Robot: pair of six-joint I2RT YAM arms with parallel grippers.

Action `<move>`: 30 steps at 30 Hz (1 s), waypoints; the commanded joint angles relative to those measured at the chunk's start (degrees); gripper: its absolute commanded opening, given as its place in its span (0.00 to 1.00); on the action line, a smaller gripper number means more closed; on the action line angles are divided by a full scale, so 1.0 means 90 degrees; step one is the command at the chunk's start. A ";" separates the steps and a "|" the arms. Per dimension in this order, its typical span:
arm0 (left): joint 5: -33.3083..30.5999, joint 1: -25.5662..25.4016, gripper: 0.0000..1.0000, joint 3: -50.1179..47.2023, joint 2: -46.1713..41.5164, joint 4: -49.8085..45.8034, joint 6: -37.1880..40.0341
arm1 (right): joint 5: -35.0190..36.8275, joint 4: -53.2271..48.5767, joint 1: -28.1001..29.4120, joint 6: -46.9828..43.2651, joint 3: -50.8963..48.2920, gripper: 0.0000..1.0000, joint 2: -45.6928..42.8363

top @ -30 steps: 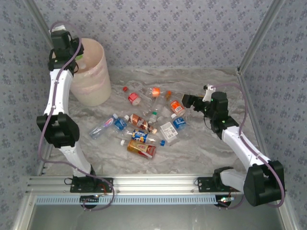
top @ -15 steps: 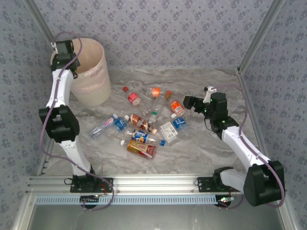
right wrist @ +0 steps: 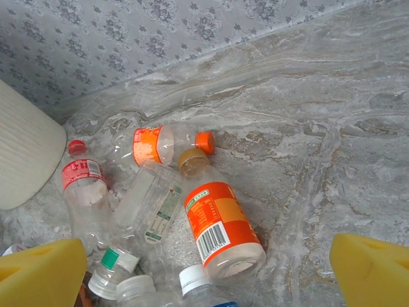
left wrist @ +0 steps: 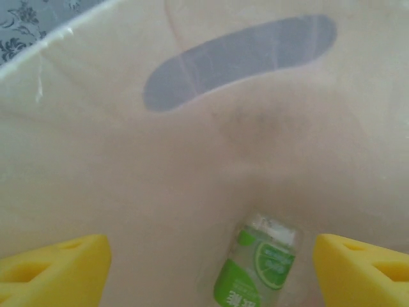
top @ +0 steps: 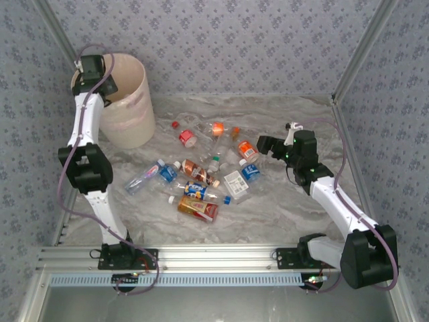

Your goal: Put the plastic bottles in the bin

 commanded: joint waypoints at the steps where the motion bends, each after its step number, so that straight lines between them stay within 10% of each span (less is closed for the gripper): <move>1: 0.0926 0.0006 0.86 0.0226 -0.0453 -0.0192 -0.0113 | 0.0273 -0.0321 0.0035 -0.0002 0.0020 1.00 0.0070; 12: 0.2889 -0.0120 0.98 -0.0089 -0.1254 0.0525 -0.0315 | 0.0010 -0.1946 0.0396 -0.0428 0.0107 0.99 0.0623; 30: 0.4664 -0.1019 0.98 -0.5039 -0.4450 0.4574 -0.1894 | 0.0126 -0.2618 0.1049 -0.0521 0.0068 0.81 0.1106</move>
